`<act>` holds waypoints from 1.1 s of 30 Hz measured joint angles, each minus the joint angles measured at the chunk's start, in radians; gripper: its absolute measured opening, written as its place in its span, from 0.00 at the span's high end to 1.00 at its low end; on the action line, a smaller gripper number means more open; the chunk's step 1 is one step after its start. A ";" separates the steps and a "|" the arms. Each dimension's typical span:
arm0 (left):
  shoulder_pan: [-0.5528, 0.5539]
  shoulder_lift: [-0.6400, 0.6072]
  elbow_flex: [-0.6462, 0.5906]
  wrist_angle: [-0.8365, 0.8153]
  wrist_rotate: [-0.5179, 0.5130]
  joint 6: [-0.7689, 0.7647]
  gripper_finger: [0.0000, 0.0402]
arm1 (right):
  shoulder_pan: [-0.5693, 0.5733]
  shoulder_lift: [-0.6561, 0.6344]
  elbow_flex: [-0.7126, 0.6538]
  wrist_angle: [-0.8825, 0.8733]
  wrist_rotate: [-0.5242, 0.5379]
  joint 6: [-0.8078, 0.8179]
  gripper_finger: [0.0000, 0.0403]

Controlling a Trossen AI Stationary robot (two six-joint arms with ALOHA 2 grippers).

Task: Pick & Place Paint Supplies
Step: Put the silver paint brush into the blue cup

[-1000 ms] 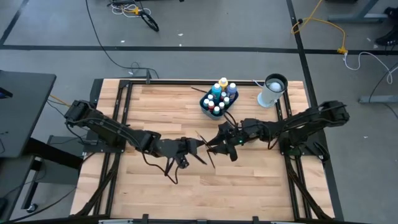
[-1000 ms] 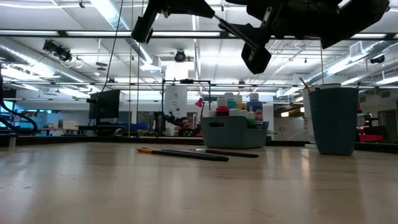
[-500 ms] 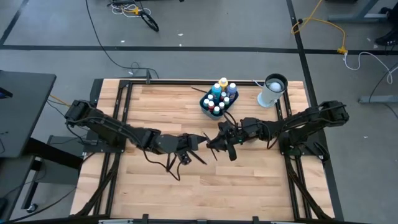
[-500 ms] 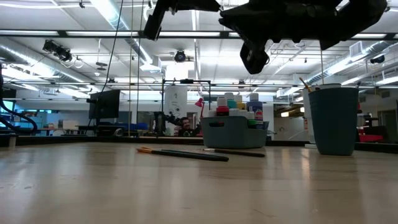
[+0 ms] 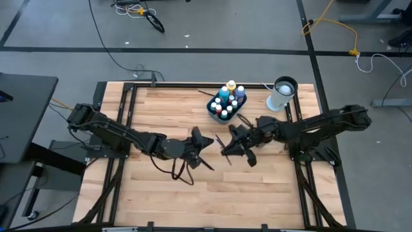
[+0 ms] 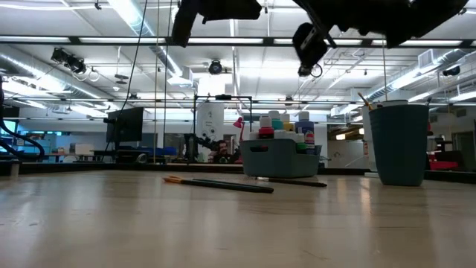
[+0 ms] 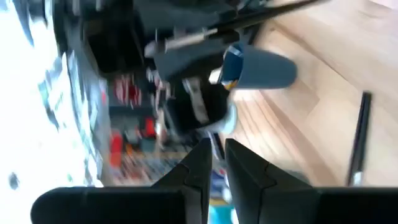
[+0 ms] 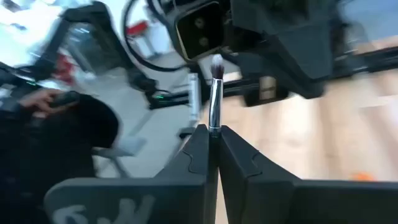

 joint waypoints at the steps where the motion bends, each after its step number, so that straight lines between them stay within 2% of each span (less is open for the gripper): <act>1: 0.001 0.000 0.000 0.000 -0.021 -0.065 0.86 | -0.005 -0.042 0.000 -0.056 0.020 -0.037 0.96; 6: 0.001 0.000 0.000 -0.025 -0.120 -0.339 0.87 | -0.009 -0.305 0.000 -0.449 0.193 -0.239 0.96; 11: 0.004 0.000 0.000 -0.118 -0.121 -0.421 0.88 | -0.010 -0.538 0.000 -0.826 0.508 -0.329 0.96; 14: 0.007 0.000 -0.001 -0.152 -0.110 -0.485 0.89 | -0.009 -0.624 0.000 -0.972 0.706 -0.348 0.96; 17: 0.007 0.000 -0.001 -0.152 -0.111 -0.535 0.89 | -0.010 -0.653 -0.010 -1.035 0.858 -0.280 0.96; 19: 0.007 0.000 -0.001 -0.151 -0.111 -0.558 0.89 | -0.010 -0.653 -0.040 -1.035 0.894 -0.245 0.96; 26: 0.007 0.000 -0.001 -0.150 -0.108 -0.588 0.89 | -0.009 -0.634 -0.181 -0.895 0.888 -0.235 0.94; 33: 0.011 0.000 -0.001 -0.150 -0.106 -0.608 0.89 | -0.009 -0.633 -0.212 -0.858 0.891 -0.182 0.79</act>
